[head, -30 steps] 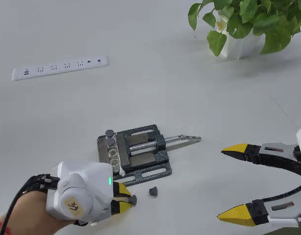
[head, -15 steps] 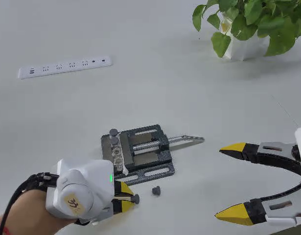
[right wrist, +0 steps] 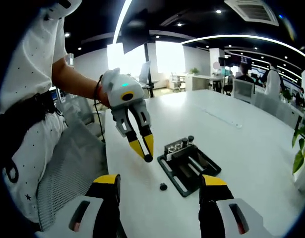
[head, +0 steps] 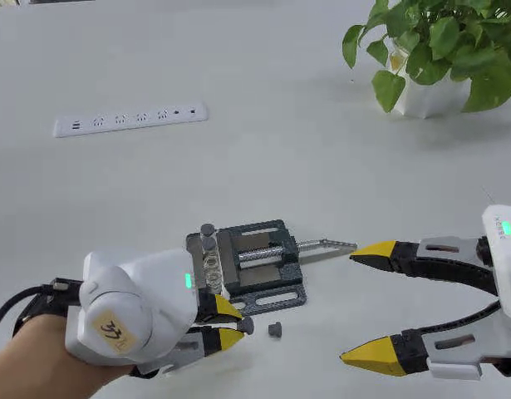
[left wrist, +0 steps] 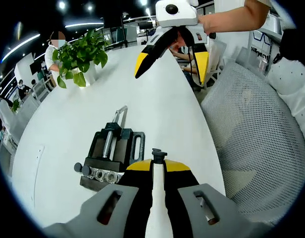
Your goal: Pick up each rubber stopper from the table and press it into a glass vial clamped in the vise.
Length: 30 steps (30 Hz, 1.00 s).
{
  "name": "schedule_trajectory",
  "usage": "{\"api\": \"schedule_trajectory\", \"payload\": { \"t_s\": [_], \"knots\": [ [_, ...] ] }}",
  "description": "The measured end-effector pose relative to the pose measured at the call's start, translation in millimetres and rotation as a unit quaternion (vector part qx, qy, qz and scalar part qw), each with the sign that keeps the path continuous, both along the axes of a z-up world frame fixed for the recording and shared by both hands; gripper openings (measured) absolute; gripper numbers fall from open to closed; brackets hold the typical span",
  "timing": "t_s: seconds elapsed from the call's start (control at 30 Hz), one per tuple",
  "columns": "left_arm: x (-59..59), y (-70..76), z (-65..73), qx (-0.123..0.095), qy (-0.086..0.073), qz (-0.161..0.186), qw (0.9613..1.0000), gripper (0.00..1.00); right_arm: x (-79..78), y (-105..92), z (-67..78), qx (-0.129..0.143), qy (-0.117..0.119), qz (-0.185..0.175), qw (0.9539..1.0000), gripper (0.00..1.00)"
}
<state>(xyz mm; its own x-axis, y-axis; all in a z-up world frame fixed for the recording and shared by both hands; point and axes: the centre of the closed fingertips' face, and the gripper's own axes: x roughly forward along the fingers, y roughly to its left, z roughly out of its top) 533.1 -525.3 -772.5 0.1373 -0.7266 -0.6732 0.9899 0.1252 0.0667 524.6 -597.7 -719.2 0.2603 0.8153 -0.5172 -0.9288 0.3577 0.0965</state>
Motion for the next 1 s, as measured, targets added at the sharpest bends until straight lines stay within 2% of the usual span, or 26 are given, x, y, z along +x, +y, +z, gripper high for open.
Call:
{"api": "schedule_trajectory", "payload": {
  "t_s": [0.2, 0.37, 0.53, 1.0],
  "knots": [
    [-3.9, 0.5, 25.4, -0.016, 0.004, 0.022, 0.9996, 0.04, -2.1, 26.9, 17.2, 0.005, -0.013, 0.035, 0.9993, 0.54],
    [-8.8, 3.8, 37.6, -0.019, 0.000, 0.033, 0.9993, 0.04, -4.4, 45.4, 24.7, 0.007, -0.019, 0.059, 0.9980, 0.46],
    [-14.0, 6.5, 51.0, -0.033, 0.005, 0.049, 0.9982, 0.04, -10.3, 60.5, 25.5, 0.003, -0.019, 0.085, 0.9962, 0.39],
    [-27.0, 10.6, 68.5, -0.048, -0.001, 0.063, 0.9969, 0.04, -26.8, 84.7, 24.2, -0.009, -0.015, 0.142, 0.9897, 0.22]
  ]
}}
